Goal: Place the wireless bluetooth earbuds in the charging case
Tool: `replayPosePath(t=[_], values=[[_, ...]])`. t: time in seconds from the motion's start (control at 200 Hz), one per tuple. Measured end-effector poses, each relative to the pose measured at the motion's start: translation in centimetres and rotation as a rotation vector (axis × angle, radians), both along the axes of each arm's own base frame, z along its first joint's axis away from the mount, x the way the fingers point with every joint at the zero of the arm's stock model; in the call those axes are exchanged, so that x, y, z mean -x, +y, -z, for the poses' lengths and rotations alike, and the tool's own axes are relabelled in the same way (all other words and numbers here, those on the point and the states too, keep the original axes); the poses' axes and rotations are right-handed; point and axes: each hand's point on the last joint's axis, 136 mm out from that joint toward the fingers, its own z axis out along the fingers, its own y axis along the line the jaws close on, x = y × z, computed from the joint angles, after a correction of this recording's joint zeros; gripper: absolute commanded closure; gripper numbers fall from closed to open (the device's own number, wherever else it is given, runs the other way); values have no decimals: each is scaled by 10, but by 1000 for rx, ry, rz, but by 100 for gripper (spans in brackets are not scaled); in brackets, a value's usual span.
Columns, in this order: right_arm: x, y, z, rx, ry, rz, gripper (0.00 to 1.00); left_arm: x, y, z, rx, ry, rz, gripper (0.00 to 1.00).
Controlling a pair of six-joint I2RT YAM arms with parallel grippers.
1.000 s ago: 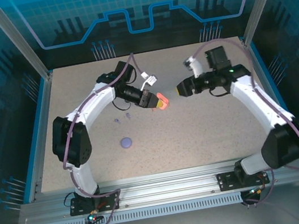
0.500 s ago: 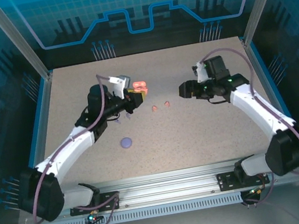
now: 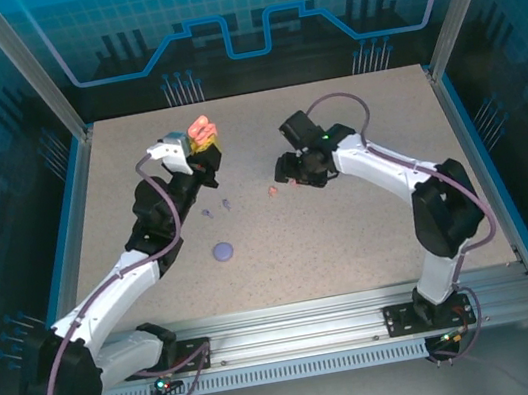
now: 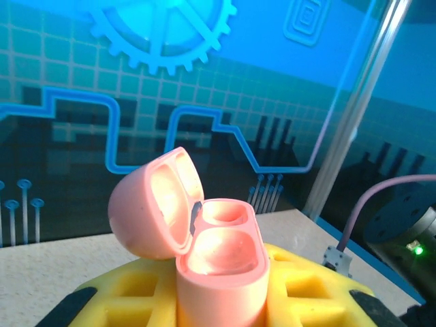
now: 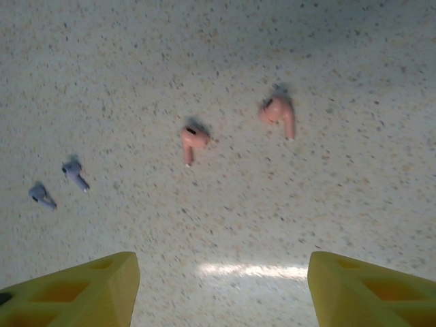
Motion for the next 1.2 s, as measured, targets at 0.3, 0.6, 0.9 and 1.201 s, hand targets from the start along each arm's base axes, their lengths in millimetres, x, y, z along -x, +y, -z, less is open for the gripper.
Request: replayPosePath(t=[0.3,0.6,0.9,1.201], values=[[-21,25,26,128,75,154,34,-5,25,-15,-1,-82,-155,100],[-23,32,61,215,173,251,36,-9,34,-14,1,-82,-212,100],[-40,47,83,231,191,232,40,-8,35,-15,21,-77,-212,100],[-39,48,102,266,224,201,44,-6,36,-19,34,-83,-211,100]])
